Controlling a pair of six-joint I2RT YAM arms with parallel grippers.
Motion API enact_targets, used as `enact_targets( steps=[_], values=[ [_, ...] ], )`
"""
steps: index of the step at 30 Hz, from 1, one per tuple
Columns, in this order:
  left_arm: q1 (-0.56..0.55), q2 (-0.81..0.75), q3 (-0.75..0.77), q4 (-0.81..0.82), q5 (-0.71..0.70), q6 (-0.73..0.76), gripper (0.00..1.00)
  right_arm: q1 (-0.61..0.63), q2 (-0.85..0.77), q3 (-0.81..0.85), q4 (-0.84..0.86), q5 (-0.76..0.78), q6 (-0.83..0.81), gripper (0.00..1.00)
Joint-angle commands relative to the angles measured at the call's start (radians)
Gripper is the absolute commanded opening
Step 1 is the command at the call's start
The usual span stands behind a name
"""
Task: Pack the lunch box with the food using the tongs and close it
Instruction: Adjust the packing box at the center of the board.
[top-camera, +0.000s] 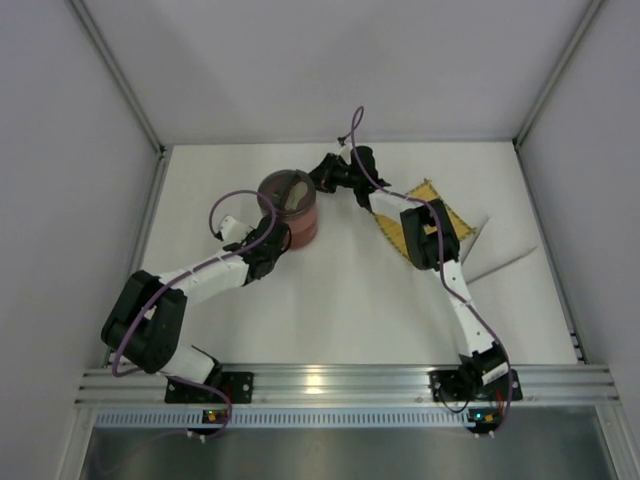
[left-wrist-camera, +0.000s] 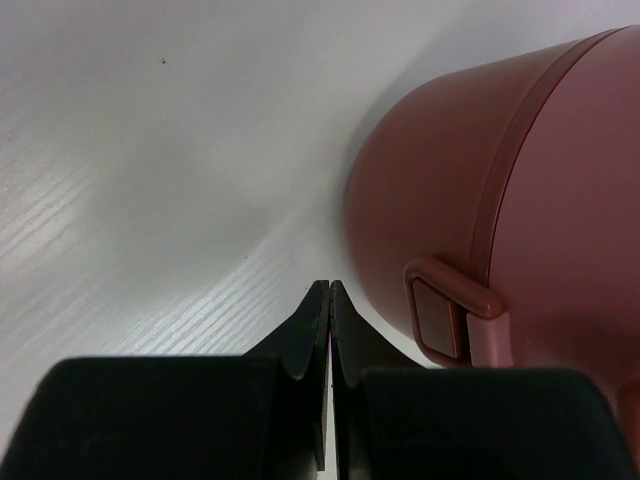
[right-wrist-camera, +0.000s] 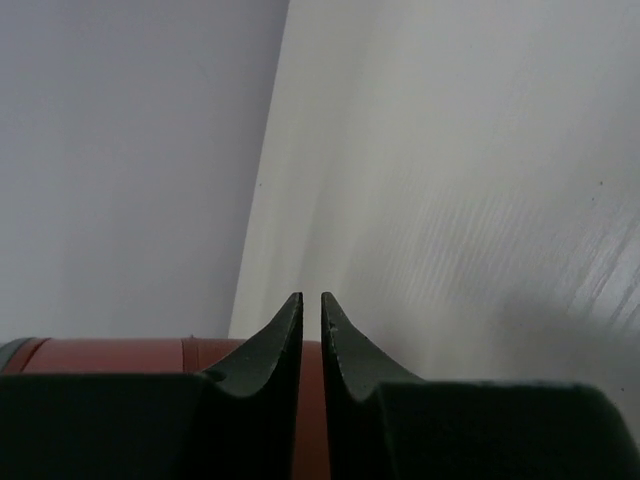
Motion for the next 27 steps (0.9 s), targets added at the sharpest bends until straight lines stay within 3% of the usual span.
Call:
enact_targets(
  steps=[1, 11, 19, 27],
  values=[
    [0.001, 0.027, 0.03, 0.102, -0.039, -0.035, 0.0, 0.029, -0.041, -0.034, 0.138, -0.058, 0.038, 0.12],
    [0.042, 0.033, 0.037, 0.142, -0.053, -0.023, 0.0, 0.084, -0.124, -0.223, 0.242, -0.092, 0.036, 0.08],
    [0.099, 0.056, 0.061, 0.169, -0.008, 0.034, 0.0, 0.092, -0.272, -0.521, 0.451, -0.069, 0.076, 0.06],
    [0.14, 0.093, 0.099, 0.204, 0.035, 0.083, 0.0, 0.13, -0.427, -0.741, 0.534, -0.037, 0.069, 0.04]
  ],
)
